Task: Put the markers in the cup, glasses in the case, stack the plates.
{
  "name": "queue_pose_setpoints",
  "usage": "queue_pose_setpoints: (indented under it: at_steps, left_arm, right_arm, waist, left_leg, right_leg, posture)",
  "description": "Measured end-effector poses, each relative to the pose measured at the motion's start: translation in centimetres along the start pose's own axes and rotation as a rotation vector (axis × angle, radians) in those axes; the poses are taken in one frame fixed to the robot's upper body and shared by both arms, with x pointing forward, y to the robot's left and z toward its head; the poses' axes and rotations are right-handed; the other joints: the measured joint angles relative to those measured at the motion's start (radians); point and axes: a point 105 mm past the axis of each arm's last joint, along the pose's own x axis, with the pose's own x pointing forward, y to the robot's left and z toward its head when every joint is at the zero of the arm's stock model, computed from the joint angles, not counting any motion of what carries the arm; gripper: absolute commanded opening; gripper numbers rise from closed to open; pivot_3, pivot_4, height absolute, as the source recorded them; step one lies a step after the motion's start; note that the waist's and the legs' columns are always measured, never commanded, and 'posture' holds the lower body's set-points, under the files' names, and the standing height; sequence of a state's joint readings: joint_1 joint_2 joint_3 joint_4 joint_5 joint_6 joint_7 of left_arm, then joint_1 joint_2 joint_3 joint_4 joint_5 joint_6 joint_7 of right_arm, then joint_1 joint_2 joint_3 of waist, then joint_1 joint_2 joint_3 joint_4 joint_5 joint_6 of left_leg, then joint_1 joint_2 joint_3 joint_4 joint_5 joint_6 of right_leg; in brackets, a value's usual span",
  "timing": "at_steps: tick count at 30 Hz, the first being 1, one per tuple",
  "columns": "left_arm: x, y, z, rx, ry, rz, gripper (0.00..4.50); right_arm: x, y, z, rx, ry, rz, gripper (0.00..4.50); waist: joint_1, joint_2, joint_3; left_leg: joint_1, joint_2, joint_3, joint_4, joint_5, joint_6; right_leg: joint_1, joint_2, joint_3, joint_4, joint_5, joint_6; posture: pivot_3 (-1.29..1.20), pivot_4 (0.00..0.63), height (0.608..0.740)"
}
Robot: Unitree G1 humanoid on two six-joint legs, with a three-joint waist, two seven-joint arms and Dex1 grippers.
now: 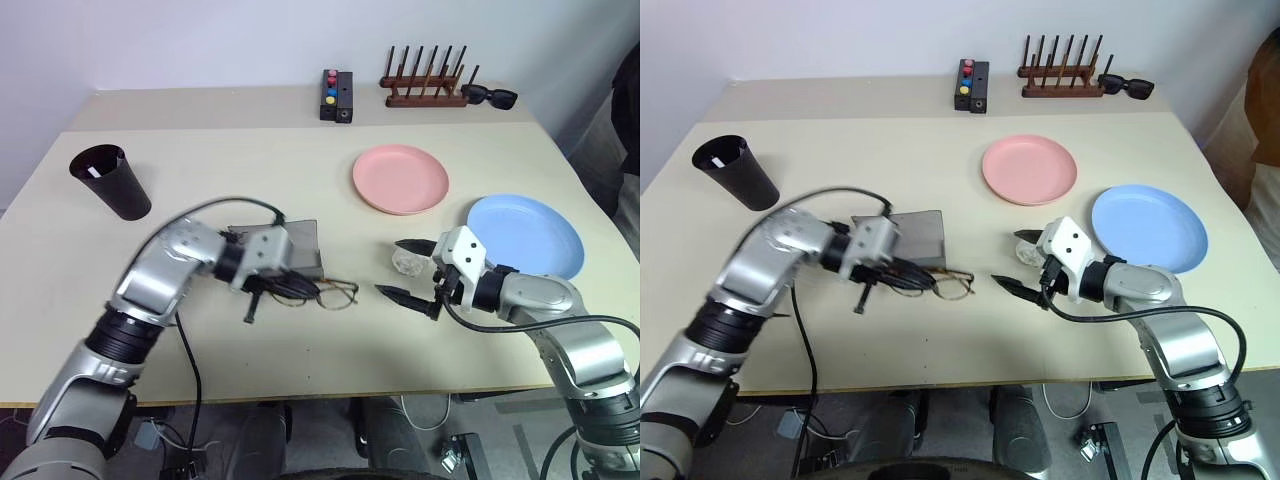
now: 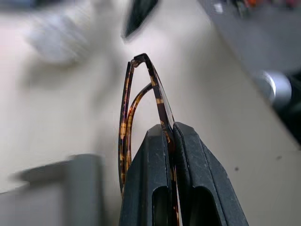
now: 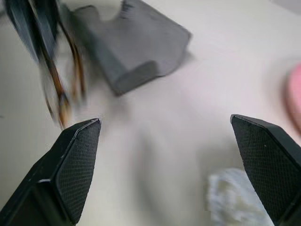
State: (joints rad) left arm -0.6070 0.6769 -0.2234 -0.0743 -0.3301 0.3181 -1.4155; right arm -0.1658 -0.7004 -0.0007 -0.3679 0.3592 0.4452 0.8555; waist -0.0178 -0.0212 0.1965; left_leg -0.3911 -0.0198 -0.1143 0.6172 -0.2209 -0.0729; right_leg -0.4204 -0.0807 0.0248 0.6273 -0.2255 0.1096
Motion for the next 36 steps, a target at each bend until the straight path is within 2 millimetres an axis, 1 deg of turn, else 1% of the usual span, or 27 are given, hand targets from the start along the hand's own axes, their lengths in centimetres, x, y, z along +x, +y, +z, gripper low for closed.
queue_pose_setpoints:
  at_steps: [2, 3, 4, 6, 7, 9, 11, 14, 18, 23, 26, 28, 29, 32, 34, 36]
  left_arm:
    - [-1.4, 1.0, 0.8, 0.027, 0.001, 0.052, 0.03]
    - [-2.0, 1.6, 0.8, 0.037, 0.018, 0.085, 0.03]
    - [-3.2, 2.7, 0.2, 0.041, 0.069, 0.150, 0.03]
    - [-4.7, 4.0, -1.3, 0.030, 0.140, 0.231, 0.03]
    - [-5.3, 4.4, -2.1, 0.016, 0.170, 0.263, 0.03]
    - [-5.7, 4.7, -3.3, -0.005, 0.197, 0.282, 0.03]
    - [-5.7, 4.8, -4.3, -0.028, 0.208, 0.288, 0.03]
    - [-5.2, 4.6, -5.2, -0.047, 0.226, 0.274, 0.03]
    - [-4.4, 3.5, -6.4, -0.079, 0.243, 0.216, 0.03]
    - [-3.4, 2.6, -6.0, -0.084, 0.216, 0.160, 0.03]
    - [-3.0, 2.4, -6.2, -0.108, 0.205, 0.155, 0.03]
    - [-3.0, 2.4, -6.2, -0.117, 0.205, 0.159, 0.70]
    - [-3.0, 2.5, -6.2, -0.118, 0.205, 0.163, 0.95]
    - [-3.1, 2.8, -6.4, -0.117, 0.207, 0.198, 2.40]
    - [-3.0, 3.0, -6.2, -0.120, 0.187, 0.212, 2.40]
    - [-3.2, 3.3, -5.5, -0.136, 0.137, 0.230, 2.40]
  right_arm:
    - [0.0, 0.1, -0.1, 0.002, 0.001, 0.007, 4.50]
    - [0.0, 0.1, -0.1, 0.003, 0.001, 0.009, 4.50]
    - [0.1, 0.3, -0.1, 0.006, -0.002, 0.013, 4.50]
    - [0.4, 0.6, -0.2, 0.015, -0.007, 0.024, 4.50]
    - [0.6, 0.8, -0.2, 0.020, -0.010, 0.033, 4.50]
    - [1.0, 1.1, -0.1, 0.025, -0.019, 0.043, 4.50]
    - [1.2, 1.2, 0.0, 0.026, -0.029, 0.049, 4.50]
    - [1.6, 1.5, 0.1, 0.031, -0.035, 0.063, 4.50]
    - [1.6, 1.5, 0.0, 0.032, -0.034, 0.060, 4.50]
    - [1.6, 1.5, -0.1, 0.035, -0.032, 0.056, 4.50]
    - [1.6, 1.5, -0.1, 0.035, -0.032, 0.056, 4.50]
    - [1.6, 1.6, -0.1, 0.035, -0.031, 0.057, 4.50]
    - [1.6, 1.6, -0.1, 0.035, -0.031, 0.058, 4.50]
    - [1.7, 1.7, -0.1, 0.037, -0.031, 0.064, 4.50]
    - [1.8, 1.8, -0.1, 0.038, -0.033, 0.065, 4.50]
    - [1.9, 1.9, 0.0, 0.042, -0.040, 0.069, 4.50]
  waist:
    - [0.001, 0.000, 0.000]
    - [0.001, 0.000, 0.000]
    - [0.001, 0.000, 0.000]
    - [-0.003, 0.000, 0.000]
    - [-0.003, 0.000, 0.000]
    - [-0.001, 0.000, 0.000]
    - [0.000, 0.000, 0.000]
    - [0.003, 0.000, 0.000]
    - [0.000, 0.000, 0.000]
    - [0.000, 0.000, 0.000]
    - [0.000, 0.000, 0.000]
    - [0.000, 0.000, 0.000]
    - [0.000, 0.000, 0.000]
    - [0.000, 0.000, 0.000]
    - [0.001, 0.000, 0.000]
    - [0.000, 0.000, 0.000]
  left_leg:
    - [0.000, 0.000, 0.000, 0.000, 0.000, 0.000]
    - [0.000, 0.000, 0.000, 0.000, 0.000, 0.000]
    - [0.000, 0.000, 0.000, 0.000, 0.000, 0.000]
    - [0.001, 0.000, 0.000, 0.000, 0.000, 0.000]
    - [0.000, 0.000, 0.000, -0.001, 0.000, 0.000]
    - [0.000, 0.000, 0.000, -0.001, 0.000, 0.000]
    - [-0.001, 0.000, 0.000, 0.000, 0.000, 0.000]
    - [-0.001, 0.000, 0.000, 0.000, 0.000, 0.000]
    - [-0.001, 0.000, 0.000, 0.000, 0.000, 0.000]
    - [-0.001, 0.000, 0.000, 0.000, 0.000, 0.000]
    - [-0.001, 0.000, 0.000, 0.000, 0.000, 0.000]
    - [-0.001, 0.000, 0.000, 0.000, 0.000, 0.000]
    - [-0.001, 0.000, 0.000, 0.000, 0.000, 0.000]
    - [-0.001, 0.000, 0.000, 0.000, 0.000, 0.000]
    - [-0.001, 0.000, 0.000, 0.000, 0.000, 0.000]
    - [-0.001, 0.000, 0.000, 0.000, 0.000, 0.000]
  right_leg:
    - [0.000, 0.000, 0.000, 0.000, 0.000, 0.000]
    - [0.000, 0.000, 0.000, 0.000, 0.000, 0.000]
    - [0.000, 0.000, 0.000, 0.000, 0.000, 0.000]
    - [0.000, 0.000, 0.000, 0.000, 0.000, 0.000]
    - [0.000, 0.000, 0.000, 0.000, 0.000, 0.000]
    - [-0.001, 0.000, 0.000, 0.000, 0.000, 0.000]
    - [-0.001, 0.000, 0.000, 0.000, 0.001, -0.001]
    - [-0.001, 0.000, 0.000, 0.000, 0.001, 0.000]
    - [-0.001, 0.000, 0.000, 0.000, 0.001, -0.001]
    - [-0.001, 0.000, 0.000, 0.000, 0.001, -0.001]
    - [-0.001, 0.000, 0.000, 0.000, 0.001, 0.000]
    - [-0.001, 0.000, 0.000, 0.000, 0.001, 0.000]
    - [-0.001, 0.000, 0.000, 0.000, 0.001, 0.000]
    - [-0.001, 0.000, 0.000, 0.000, 0.001, 0.000]
    - [-0.001, 0.000, 0.000, 0.000, 0.001, 0.000]
    - [-0.001, 0.000, 0.000, 0.000, 0.001, 0.000]
  posture:
    - [0.00, 0.150, 0.740]
    - [0.00, 0.150, 0.740]
    - [0.00, 0.150, 0.740]
    - [0.00, 0.150, 0.740]
    - [0.00, 0.150, 0.740]
    - [0.00, 0.150, 0.740]
    - [0.00, 0.150, 0.740]
    - [0.00, 0.150, 0.740]
    - [0.00, 0.150, 0.740]
    - [0.00, 0.150, 0.740]
    - [0.00, 0.150, 0.740]
    - [0.00, 0.150, 0.740]
    - [0.00, 0.150, 0.740]
    - [0.00, 0.150, 0.740]
    - [0.00, 0.150, 0.740]
    - [0.00, 0.150, 0.740]
